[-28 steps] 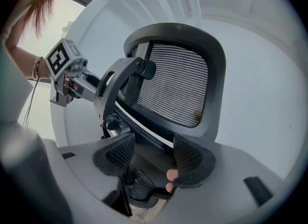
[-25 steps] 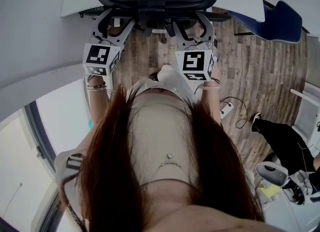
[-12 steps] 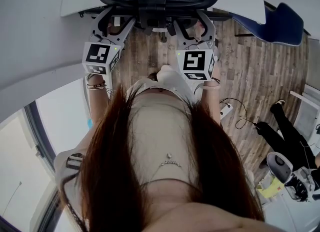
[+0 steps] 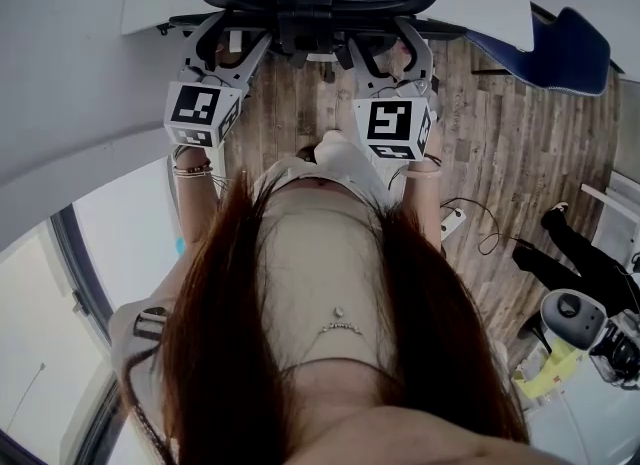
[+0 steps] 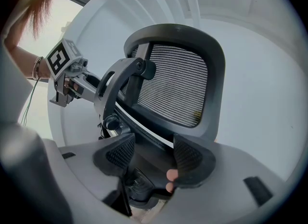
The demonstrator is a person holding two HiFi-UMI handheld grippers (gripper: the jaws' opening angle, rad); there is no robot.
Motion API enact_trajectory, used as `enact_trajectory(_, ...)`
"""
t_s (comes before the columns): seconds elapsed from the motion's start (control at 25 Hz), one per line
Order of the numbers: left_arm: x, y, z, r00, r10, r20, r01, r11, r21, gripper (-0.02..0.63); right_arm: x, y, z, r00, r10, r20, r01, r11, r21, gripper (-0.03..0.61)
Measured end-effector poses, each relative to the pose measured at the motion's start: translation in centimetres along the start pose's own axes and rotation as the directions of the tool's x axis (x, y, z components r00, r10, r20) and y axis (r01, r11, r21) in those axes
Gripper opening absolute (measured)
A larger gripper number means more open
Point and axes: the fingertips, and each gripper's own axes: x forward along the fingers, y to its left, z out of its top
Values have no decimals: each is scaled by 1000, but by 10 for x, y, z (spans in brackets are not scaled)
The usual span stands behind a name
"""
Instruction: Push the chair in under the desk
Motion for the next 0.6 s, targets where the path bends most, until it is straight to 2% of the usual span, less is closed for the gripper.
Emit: enact_trajectory(0.6,2,1,2,1000,-1,16,0,1000,8,268,1,-2,0,1000,-14,8,14,1000,-2,261)
